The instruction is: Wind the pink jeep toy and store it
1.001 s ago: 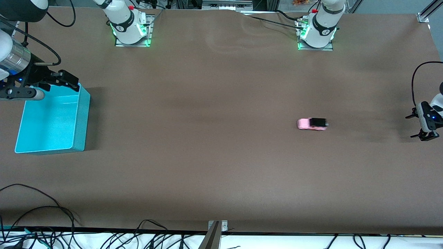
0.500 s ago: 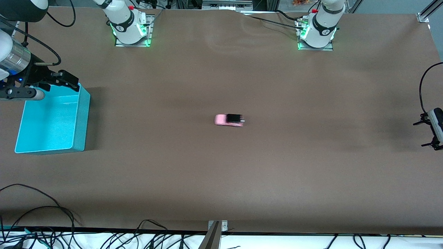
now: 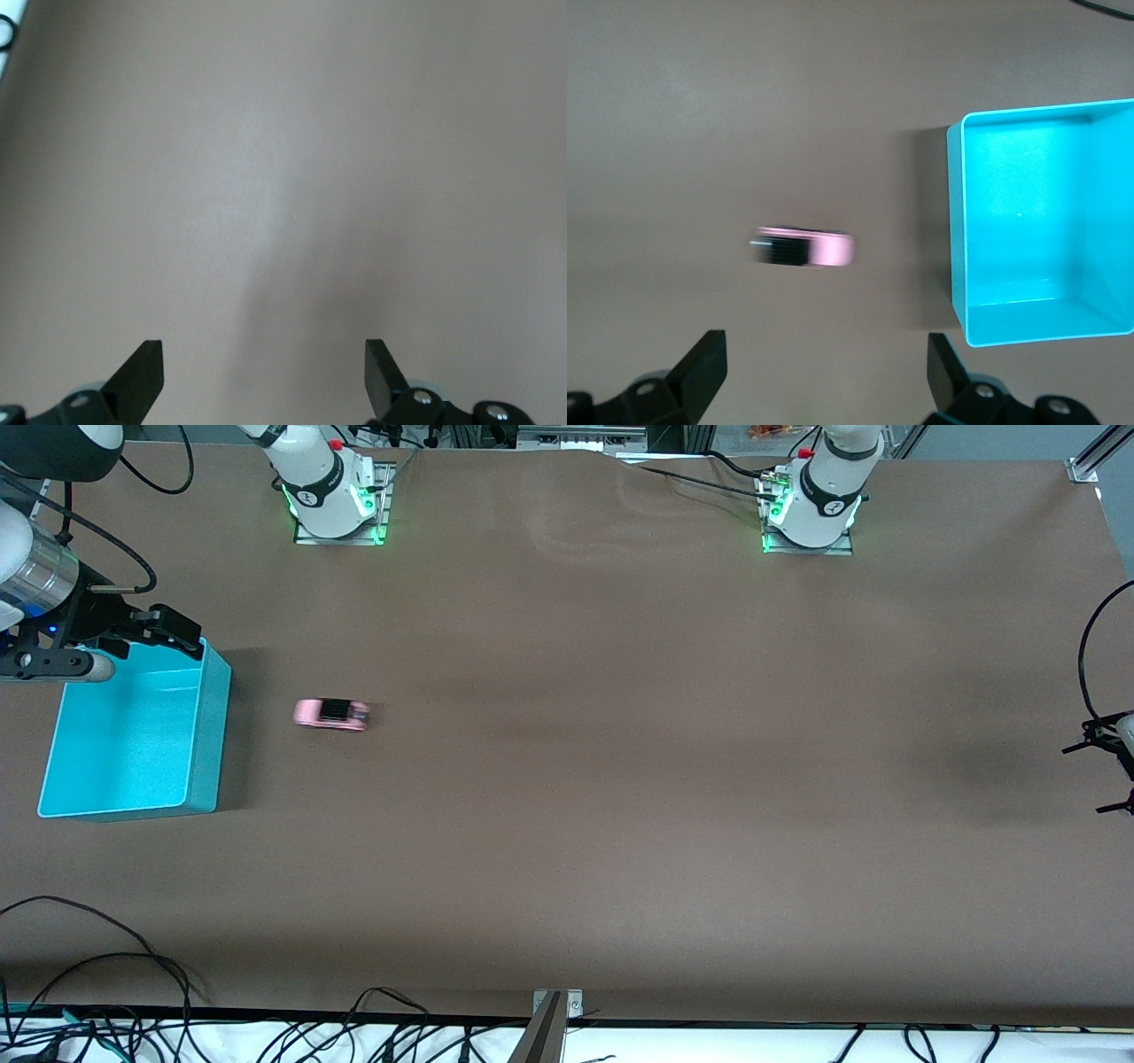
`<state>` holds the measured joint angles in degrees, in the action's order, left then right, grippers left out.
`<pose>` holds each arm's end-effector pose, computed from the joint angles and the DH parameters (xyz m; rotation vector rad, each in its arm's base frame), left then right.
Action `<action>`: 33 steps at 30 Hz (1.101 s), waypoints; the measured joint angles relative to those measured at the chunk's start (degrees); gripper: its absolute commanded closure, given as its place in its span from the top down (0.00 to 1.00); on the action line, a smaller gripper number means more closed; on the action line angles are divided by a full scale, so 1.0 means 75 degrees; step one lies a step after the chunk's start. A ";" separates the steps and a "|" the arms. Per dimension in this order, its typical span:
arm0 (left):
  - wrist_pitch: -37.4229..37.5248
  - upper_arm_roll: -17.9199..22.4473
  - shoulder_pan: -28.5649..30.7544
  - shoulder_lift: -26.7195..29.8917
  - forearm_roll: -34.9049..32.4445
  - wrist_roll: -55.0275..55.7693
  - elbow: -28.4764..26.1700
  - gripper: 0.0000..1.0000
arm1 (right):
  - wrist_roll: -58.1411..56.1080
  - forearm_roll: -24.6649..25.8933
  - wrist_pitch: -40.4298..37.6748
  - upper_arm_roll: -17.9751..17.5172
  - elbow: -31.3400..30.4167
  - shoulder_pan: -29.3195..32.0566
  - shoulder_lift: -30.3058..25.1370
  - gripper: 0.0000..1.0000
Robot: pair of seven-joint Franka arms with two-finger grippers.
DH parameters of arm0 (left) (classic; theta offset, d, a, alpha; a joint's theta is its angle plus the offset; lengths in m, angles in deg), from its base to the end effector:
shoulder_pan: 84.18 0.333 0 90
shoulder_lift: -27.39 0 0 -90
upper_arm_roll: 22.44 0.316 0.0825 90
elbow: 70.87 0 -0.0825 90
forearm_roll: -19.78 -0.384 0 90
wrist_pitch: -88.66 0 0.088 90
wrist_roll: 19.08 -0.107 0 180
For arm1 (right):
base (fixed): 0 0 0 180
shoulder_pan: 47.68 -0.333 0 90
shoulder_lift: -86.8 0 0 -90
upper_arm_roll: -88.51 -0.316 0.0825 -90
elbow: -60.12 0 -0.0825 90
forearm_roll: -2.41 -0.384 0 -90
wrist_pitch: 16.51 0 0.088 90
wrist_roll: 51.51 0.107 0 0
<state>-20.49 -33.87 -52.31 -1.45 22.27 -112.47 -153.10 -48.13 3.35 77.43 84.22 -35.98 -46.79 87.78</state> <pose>0.6452 0.2624 0.4050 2.4805 -1.7623 0.1547 0.5603 0.0313 0.5705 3.1222 0.0030 -0.0840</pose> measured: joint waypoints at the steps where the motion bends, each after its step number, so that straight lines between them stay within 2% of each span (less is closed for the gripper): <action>1: 0.0059 -0.0001 -0.0064 0.0038 -0.0001 0.0203 0.0036 1.00 | 0.0000 0.0000 0.0000 0.0000 0.0000 0.0000 0.0000 1.00; 10: 0.0301 0.0010 -0.0402 0.0405 -0.0020 0.1727 0.0122 1.00 | 0.0000 0.0000 0.0000 0.0000 0.0000 0.0000 0.0000 1.00; 20: 0.0351 0.0124 -0.0661 0.0492 -0.0044 0.2130 0.0127 1.00 | 0.0000 0.0000 0.0000 0.0000 0.0000 0.0000 0.0000 1.00; 28: 0.0352 0.1484 -0.2292 0.0821 -0.0119 0.3289 0.0167 1.00 | 0.0000 0.0000 0.0000 0.0002 0.0000 0.0001 0.0001 1.00; 33: 0.0396 0.1727 -0.2798 0.1141 -0.0119 0.4802 0.0159 1.00 | 0.0000 0.0013 -0.0001 0.0005 0.0000 0.0001 0.0014 1.00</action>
<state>-17.52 -20.92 -73.30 7.11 21.38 -76.45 -151.91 -48.13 3.45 77.43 84.26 -35.98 -46.78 87.88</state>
